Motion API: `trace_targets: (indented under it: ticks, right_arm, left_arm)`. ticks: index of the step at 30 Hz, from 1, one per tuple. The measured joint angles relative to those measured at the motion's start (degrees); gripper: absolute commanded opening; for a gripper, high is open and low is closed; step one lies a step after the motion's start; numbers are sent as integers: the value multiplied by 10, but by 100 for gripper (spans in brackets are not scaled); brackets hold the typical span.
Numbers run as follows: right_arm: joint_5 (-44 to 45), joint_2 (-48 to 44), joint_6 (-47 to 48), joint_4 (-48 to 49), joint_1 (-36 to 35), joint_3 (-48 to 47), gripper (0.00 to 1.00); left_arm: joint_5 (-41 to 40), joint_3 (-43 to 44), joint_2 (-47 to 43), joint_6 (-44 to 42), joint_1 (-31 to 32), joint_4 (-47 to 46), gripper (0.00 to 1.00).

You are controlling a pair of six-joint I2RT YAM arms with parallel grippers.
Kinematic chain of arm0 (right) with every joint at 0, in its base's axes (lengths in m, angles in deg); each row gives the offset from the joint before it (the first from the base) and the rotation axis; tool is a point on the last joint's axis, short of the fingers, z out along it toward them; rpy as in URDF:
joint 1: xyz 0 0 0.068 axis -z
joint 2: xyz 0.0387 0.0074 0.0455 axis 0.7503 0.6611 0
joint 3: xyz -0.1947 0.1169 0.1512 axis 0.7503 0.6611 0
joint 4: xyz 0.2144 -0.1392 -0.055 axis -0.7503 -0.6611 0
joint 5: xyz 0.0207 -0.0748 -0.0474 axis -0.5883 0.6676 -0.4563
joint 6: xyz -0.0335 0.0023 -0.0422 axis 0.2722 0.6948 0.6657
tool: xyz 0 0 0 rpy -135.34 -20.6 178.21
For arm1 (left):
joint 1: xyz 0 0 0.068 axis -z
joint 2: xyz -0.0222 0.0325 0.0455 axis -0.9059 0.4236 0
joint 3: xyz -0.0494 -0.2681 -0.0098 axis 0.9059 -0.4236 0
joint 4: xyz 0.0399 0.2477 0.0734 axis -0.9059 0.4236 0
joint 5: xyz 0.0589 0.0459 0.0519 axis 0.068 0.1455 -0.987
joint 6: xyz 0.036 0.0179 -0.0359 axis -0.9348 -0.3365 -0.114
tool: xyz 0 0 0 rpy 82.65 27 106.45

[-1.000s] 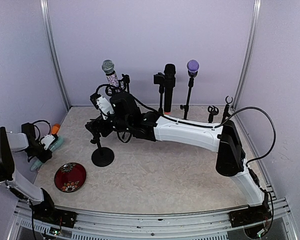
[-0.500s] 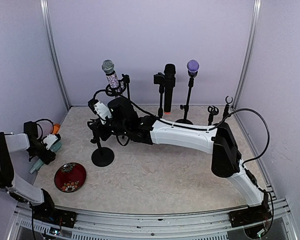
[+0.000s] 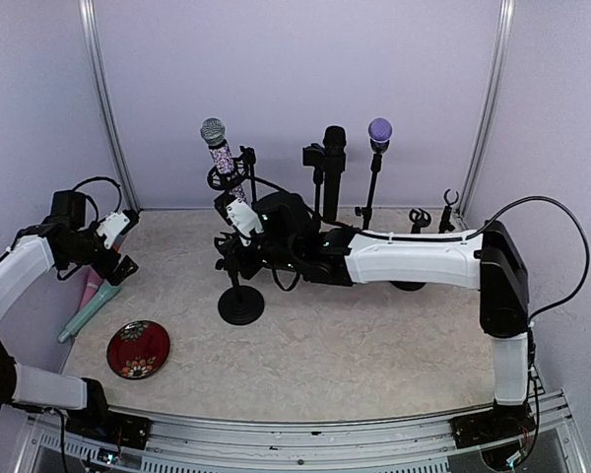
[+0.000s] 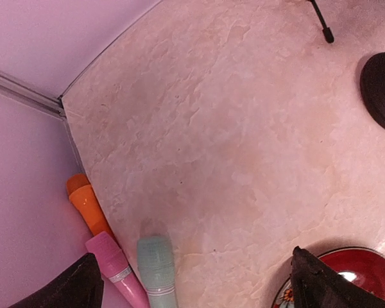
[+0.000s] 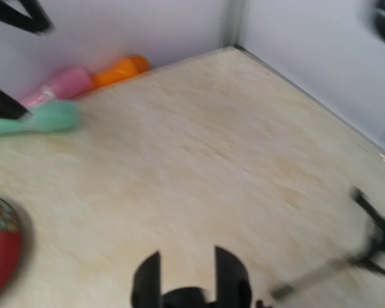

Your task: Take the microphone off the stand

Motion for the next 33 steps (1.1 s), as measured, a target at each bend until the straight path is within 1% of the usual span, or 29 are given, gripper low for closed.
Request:
trace_targets:
  ticks: [5, 9, 15, 20, 24, 30, 31, 32, 33]
  right_arm:
    - [22, -134, -6, 13, 29, 163, 0]
    - [42, -236, -14, 29, 67, 282, 0]
    - [76, -342, -21, 44, 146, 401, 0]
    - [103, -396, -17, 45, 216, 454, 0]
    - [107, -414, -18, 46, 273, 474, 0]
    - [109, -415, -6, 52, 304, 482, 0]
    - [114, -415, -2, 52, 307, 482, 1]
    - [119, -415, 0, 52, 308, 482, 14]
    - [124, -415, 2, 51, 310, 482, 31]
  left_arm:
    - [10, 33, 0, 44, 33, 32, 99]
    - [10, 40, -1, 66, 47, 39, 99]
    - [8, 40, 2, 82, 64, 48, 99]
    - [5, 40, 2, 89, 69, 52, 99]
    - [5, 40, 2, 92, 75, 52, 99]
    - [4, 42, 2, 97, 81, 52, 99]
    - [4, 42, 1, 97, 82, 52, 99]
    - [4, 42, 1, 97, 82, 52, 99]
    - [3, 42, 1, 98, 83, 52, 99]
